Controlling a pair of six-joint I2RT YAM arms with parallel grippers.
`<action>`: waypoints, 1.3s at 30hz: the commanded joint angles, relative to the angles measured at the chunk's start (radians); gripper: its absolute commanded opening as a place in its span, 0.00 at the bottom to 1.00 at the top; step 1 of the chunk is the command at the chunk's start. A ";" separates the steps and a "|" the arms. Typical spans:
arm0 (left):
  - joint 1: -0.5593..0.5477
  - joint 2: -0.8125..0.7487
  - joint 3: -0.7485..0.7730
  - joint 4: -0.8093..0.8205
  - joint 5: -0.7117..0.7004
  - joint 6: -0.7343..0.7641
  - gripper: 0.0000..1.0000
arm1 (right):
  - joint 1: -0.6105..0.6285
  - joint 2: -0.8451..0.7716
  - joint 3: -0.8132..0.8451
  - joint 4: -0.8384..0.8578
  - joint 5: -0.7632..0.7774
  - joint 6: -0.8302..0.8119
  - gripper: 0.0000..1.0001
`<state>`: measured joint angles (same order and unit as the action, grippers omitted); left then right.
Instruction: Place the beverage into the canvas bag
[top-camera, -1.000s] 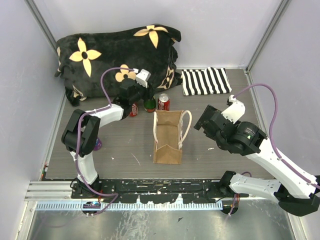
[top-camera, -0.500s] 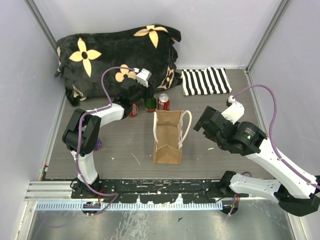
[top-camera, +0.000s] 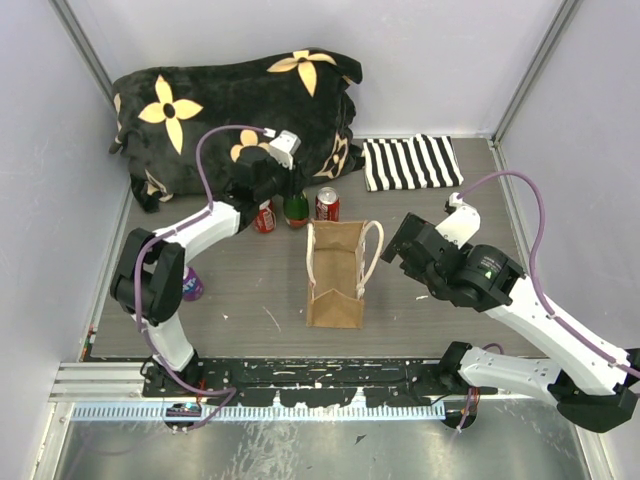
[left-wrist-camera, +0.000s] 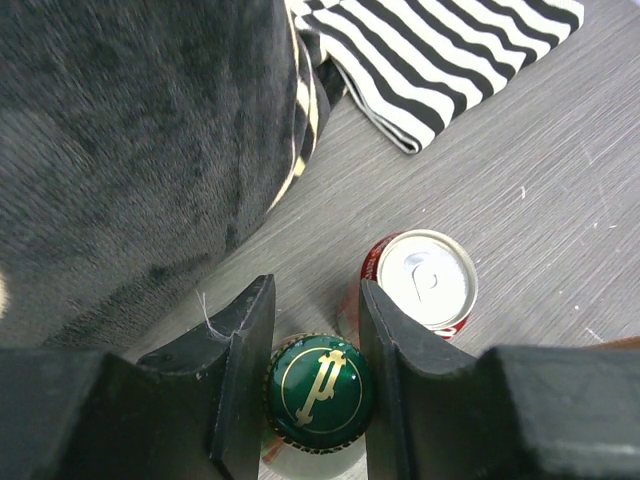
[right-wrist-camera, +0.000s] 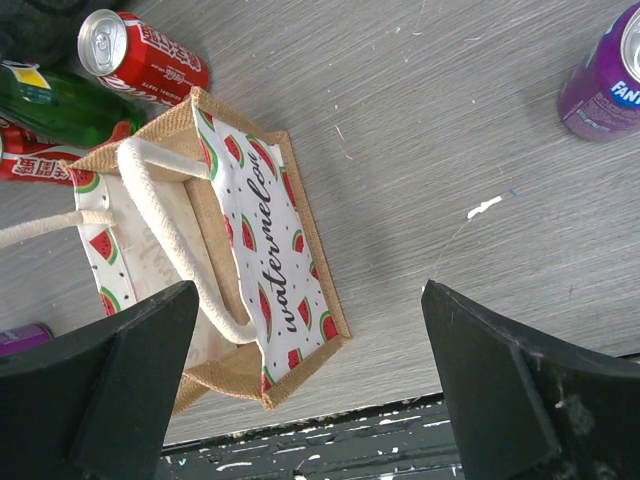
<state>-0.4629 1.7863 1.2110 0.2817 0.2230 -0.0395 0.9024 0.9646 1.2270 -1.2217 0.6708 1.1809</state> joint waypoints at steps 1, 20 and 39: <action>0.000 -0.127 0.095 0.087 0.029 -0.022 0.00 | 0.005 -0.010 -0.004 0.058 0.019 0.002 1.00; -0.085 -0.217 0.407 -0.145 0.187 -0.153 0.00 | 0.005 -0.021 -0.018 0.107 0.095 0.023 1.00; -0.289 -0.360 0.108 -0.136 0.207 -0.145 0.00 | 0.006 -0.066 -0.031 0.076 0.137 0.071 1.00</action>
<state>-0.7212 1.4837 1.3483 0.0166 0.4358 -0.1871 0.9024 0.9115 1.1889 -1.1439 0.7574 1.2209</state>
